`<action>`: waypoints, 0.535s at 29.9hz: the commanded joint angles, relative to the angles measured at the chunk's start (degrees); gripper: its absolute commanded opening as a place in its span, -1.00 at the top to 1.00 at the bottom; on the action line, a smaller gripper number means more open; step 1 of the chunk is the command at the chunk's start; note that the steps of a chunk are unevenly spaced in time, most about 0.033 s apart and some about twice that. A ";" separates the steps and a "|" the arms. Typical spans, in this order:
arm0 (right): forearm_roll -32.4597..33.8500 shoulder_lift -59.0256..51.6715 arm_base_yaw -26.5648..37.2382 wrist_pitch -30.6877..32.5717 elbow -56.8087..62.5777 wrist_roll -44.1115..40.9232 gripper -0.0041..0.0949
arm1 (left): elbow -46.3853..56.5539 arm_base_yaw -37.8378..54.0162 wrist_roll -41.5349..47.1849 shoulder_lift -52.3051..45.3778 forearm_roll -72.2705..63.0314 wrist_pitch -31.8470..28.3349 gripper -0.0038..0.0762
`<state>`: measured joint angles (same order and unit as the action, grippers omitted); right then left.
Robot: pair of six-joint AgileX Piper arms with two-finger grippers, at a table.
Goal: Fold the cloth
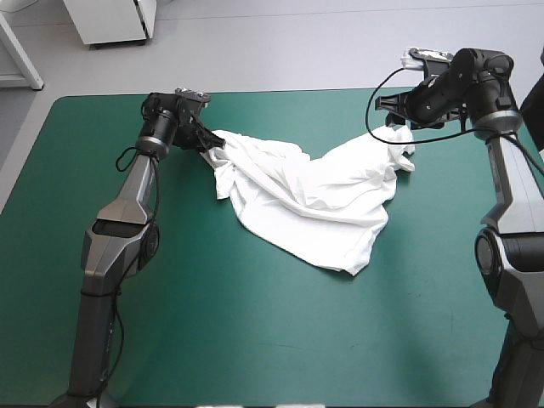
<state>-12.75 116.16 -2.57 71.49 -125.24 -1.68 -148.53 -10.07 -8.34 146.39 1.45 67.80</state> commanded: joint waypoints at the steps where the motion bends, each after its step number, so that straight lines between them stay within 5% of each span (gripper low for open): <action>1: -0.73 -3.41 0.43 -0.01 -1.64 0.05 -0.08 | -1.60 -0.17 -0.75 -3.10 -0.30 -2.65 0.69; 3: -0.96 -3.41 0.43 0.03 -1.64 0.05 -0.08 | -1.60 -0.17 -1.19 -2.98 -0.03 -2.36 0.95; 16: -2.19 -13.77 -7.49 0.13 18.38 1.18 -0.08 | -1.60 -0.17 -1.19 -2.98 -0.15 1.24 0.96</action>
<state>-14.12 108.32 -7.91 71.38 -110.82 -1.36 -148.87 -10.18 -9.56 146.89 0.75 67.55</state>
